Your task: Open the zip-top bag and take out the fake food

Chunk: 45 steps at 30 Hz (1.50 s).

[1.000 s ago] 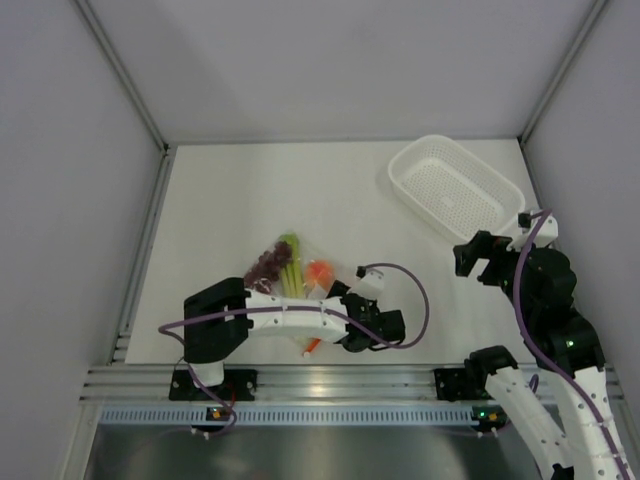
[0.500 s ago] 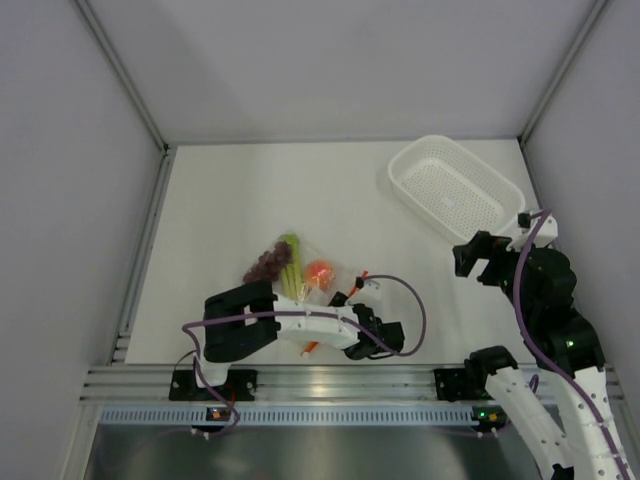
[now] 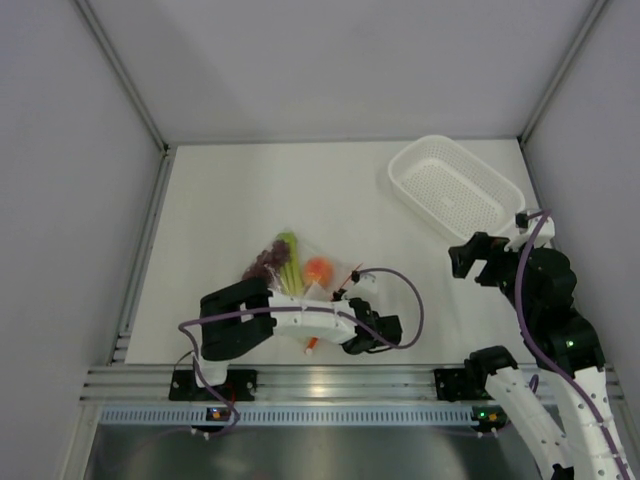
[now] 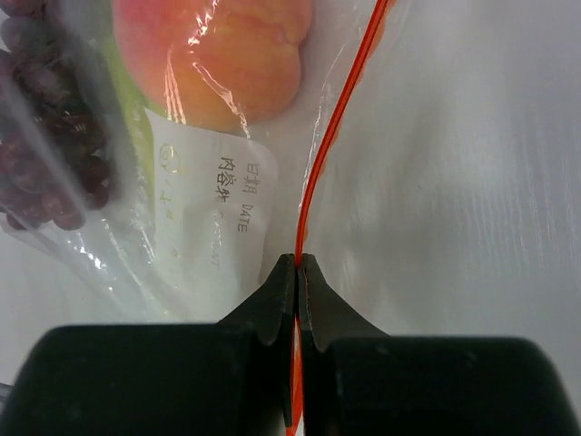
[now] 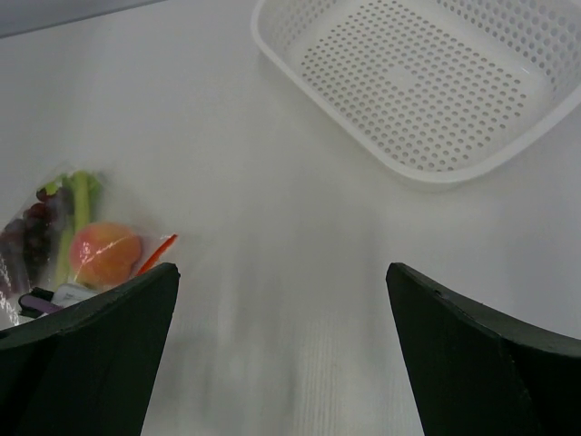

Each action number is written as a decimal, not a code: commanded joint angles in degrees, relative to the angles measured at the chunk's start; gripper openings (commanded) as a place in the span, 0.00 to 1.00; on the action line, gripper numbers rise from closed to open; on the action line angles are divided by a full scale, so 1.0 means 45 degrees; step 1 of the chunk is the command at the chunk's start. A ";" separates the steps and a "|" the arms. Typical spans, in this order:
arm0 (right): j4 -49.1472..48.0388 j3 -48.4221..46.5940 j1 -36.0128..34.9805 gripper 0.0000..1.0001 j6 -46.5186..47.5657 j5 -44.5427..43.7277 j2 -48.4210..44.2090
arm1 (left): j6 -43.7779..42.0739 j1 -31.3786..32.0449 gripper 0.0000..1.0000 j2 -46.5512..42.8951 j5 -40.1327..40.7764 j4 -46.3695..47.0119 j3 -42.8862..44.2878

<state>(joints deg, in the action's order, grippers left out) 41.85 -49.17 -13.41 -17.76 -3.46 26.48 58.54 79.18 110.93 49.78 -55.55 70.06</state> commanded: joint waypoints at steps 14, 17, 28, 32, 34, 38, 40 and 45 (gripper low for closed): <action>-0.3490 0.1235 -0.0106 0.99 -0.1150 0.5818 0.0677 | -0.0334 -0.2535 0.00 -0.5216 0.1144 -0.0136 0.2027; -0.6800 0.2210 -0.0126 1.00 -0.2046 0.8977 0.1243 | -0.0276 -0.2848 0.00 -0.5959 0.1554 -0.0117 0.2671; -1.0234 0.2137 -0.5663 0.97 -0.1487 0.5891 0.4074 | 0.3879 -0.2907 0.00 -0.8107 0.3020 -0.0097 0.3106; -1.0509 0.2331 -0.7778 0.89 -0.0411 0.2870 0.4116 | 0.6595 -0.2907 0.00 -0.9084 0.2806 -0.0039 0.2089; -1.0879 0.2604 -0.8655 0.88 0.0057 0.1984 0.3805 | 0.7846 -0.2907 0.00 -0.9534 0.2766 0.0000 0.1485; -1.2419 0.3521 -0.9343 0.82 0.0703 0.1278 0.3393 | 0.9156 -0.2907 0.00 -1.0178 0.2415 0.0390 0.0546; -1.2696 0.3640 -0.9636 0.77 0.1191 0.1278 0.3529 | 0.9898 -0.2907 0.00 -1.0530 0.2278 0.0586 0.0001; -1.3730 0.3699 -1.0358 0.70 0.1836 0.1063 0.4426 | 1.1208 -0.2907 0.00 -1.0941 0.2219 0.0606 -0.0686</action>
<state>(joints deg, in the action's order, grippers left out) -11.99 -32.97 -57.45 -13.17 3.40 44.82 101.84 66.11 63.79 58.11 -56.62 67.48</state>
